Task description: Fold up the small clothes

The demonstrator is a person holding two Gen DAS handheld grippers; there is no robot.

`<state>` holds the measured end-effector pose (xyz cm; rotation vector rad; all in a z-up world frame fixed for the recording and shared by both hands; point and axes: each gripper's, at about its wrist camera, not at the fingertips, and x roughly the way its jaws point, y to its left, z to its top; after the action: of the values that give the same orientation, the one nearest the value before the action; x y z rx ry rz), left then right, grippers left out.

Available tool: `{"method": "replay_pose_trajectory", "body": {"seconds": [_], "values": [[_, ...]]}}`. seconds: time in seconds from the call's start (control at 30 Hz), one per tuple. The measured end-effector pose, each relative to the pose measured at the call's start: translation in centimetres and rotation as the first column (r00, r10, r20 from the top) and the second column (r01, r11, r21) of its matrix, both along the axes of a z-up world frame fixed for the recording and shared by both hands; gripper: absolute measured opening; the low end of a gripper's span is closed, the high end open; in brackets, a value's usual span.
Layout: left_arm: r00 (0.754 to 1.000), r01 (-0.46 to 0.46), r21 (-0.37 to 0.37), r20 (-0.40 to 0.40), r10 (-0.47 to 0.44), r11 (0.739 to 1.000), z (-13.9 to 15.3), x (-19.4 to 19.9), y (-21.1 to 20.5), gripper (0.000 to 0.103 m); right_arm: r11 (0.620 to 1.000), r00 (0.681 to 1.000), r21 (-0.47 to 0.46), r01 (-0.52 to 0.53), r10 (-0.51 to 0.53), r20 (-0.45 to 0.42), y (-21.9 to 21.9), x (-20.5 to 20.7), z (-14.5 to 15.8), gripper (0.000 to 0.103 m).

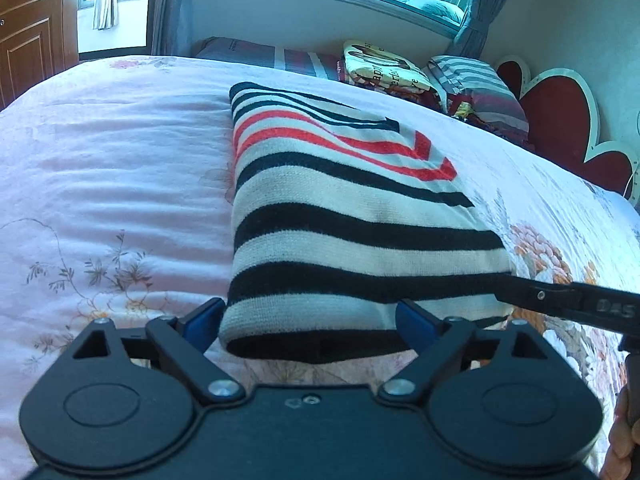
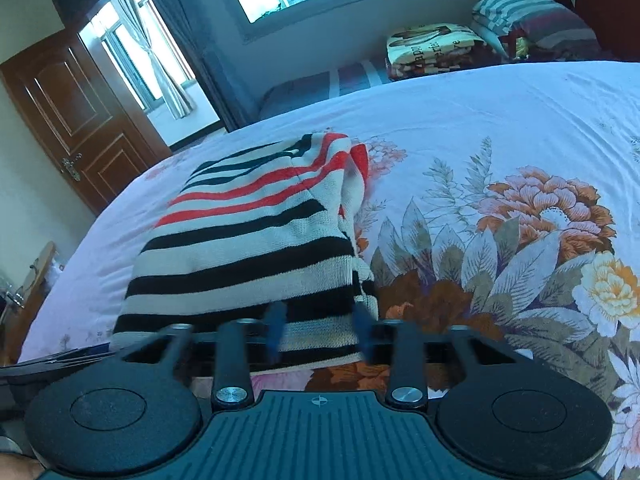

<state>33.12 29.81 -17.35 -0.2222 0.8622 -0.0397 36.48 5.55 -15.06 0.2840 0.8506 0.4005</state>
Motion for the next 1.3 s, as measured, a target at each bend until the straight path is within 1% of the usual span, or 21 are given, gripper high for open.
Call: {"method": "replay_pose_trajectory", "body": {"seconds": [0.03,0.1,0.3,0.4,0.43,0.47,0.5,0.57,0.63,0.7,0.77,0.83,0.87,0.93,0.97,1.0,1.07,1.13,1.2,1.3], "values": [[1.000,0.001,0.007,-0.007,-0.001,1.000,0.2,-0.1,-0.1,0.092,1.000,1.000,-0.005,-0.012,0.012,0.013,0.0,-0.3,0.3,0.083],[1.000,-0.006,0.026,-0.015,0.006,1.000,0.6,-0.6,-0.3,0.094,0.999,1.000,-0.029,-0.022,0.022,0.012,0.0,-1.1,0.8,0.083],[0.996,-0.061,0.054,-0.054,0.064,0.997,3.1,-2.7,-0.7,0.097,0.997,0.998,0.069,-0.031,0.035,-0.056,-2.2,-3.4,1.8,0.083],[0.996,-0.084,0.081,-0.006,0.085,0.993,5.1,-5.0,-1.3,0.098,0.993,0.994,0.099,-0.064,0.072,-0.079,-3.4,-5.3,2.8,0.083],[0.996,-0.090,0.101,0.007,0.090,0.991,5.9,-5.8,-1.7,0.098,0.992,0.993,0.104,-0.076,0.084,-0.077,-3.7,-6.0,3.2,0.086],[0.995,-0.097,0.127,0.019,0.095,0.987,6.6,-6.7,-2.2,0.099,0.990,0.993,0.110,-0.088,0.096,-0.072,-4.0,-6.7,3.7,0.093],[0.995,-0.101,0.157,0.035,0.097,0.982,7.4,-7.7,-2.9,0.099,0.988,0.992,0.119,-0.100,0.108,-0.061,-4.4,-7.5,4.4,0.096],[0.993,-0.100,0.203,0.076,0.086,0.974,9.0,-10.0,-4.2,0.100,0.983,0.990,0.127,-0.131,0.136,-0.028,-5.1,-9.6,6.1,0.097],[0.990,-0.102,0.216,0.116,0.079,0.971,10.6,-12.5,-5.4,0.100,0.981,0.988,0.113,-0.156,0.156,0.013,-5.8,-11.7,7.9,0.098],[0.990,-0.094,0.226,0.122,0.068,0.970,11.9,-14.7,-6.4,0.100,0.980,0.983,0.087,-0.178,0.173,0.066,-6.5,-14.0,9.7,0.103],[0.990,-0.093,0.253,0.129,0.062,0.963,13.1,-16.8,-7.6,0.100,0.983,0.979,0.048,-0.178,0.172,0.110,-7.2,-16.2,11.3,0.103],[0.984,-0.132,0.292,0.157,0.088,0.947,14.2,-19.1,-8.9,0.100,0.988,0.978,-0.012,-0.157,0.157,0.141,-7.7,-18.5,12.9,0.103],[0.979,-0.158,0.297,0.169,0.111,0.942,14.8,-20.4,-9.4,0.100,0.989,0.977,-0.042,-0.144,0.149,0.153,-7.8,-19.6,13.7,0.103],[0.973,-0.190,0.262,0.176,0.146,0.946,15.9,-22.8,-9.9,0.100,0.986,0.969,-0.107,-0.127,0.146,0.201,-8.1,-22.3,15.1,0.103],[0.972,-0.198,0.236,0.173,0.159,0.951,16.3,-23.9,-10.1,0.100,0.983,0.959,-0.138,-0.119,0.150,0.238,-8.2,-23.8,15.8,0.103],[0.971,-0.205,0.215,0.170,0.170,0.955,16.8,-25.0,-10.4,0.100,0.981,0.950,-0.161,-0.110,0.151,0.274,-8.4,-25.2,16.5,0.103],[0.965,-0.224,0.199,0.184,0.188,0.954,17.8,-27.0,-11.0,0.100,0.980,0.932,-0.182,-0.080,0.138,0.334,-8.9,-27.8,17.7,0.103],[0.955,-0.249,0.201,0.215,0.205,0.947,18.6,-29.0,-11.6,0.100,0.981,0.921,-0.187,-0.047,0.115,0.371,-9.5,-29.9,18.6,0.103],[0.946,-0.271,0.194,0.236,0.223,0.943,19.4,-30.6,-11.9,0.100,0.984,0.916,-0.175,-0.020,0.088,0.390,-10.2,-31.5,19.3,0.103],[0.939,-0.295,0.176,0.235,0.251,0.939,20.3,-32.5,-12.2,0.100,0.990,0.917,-0.143,-0.014,0.069,0.392,-11.0,-33.0,19.8,0.103]]}}
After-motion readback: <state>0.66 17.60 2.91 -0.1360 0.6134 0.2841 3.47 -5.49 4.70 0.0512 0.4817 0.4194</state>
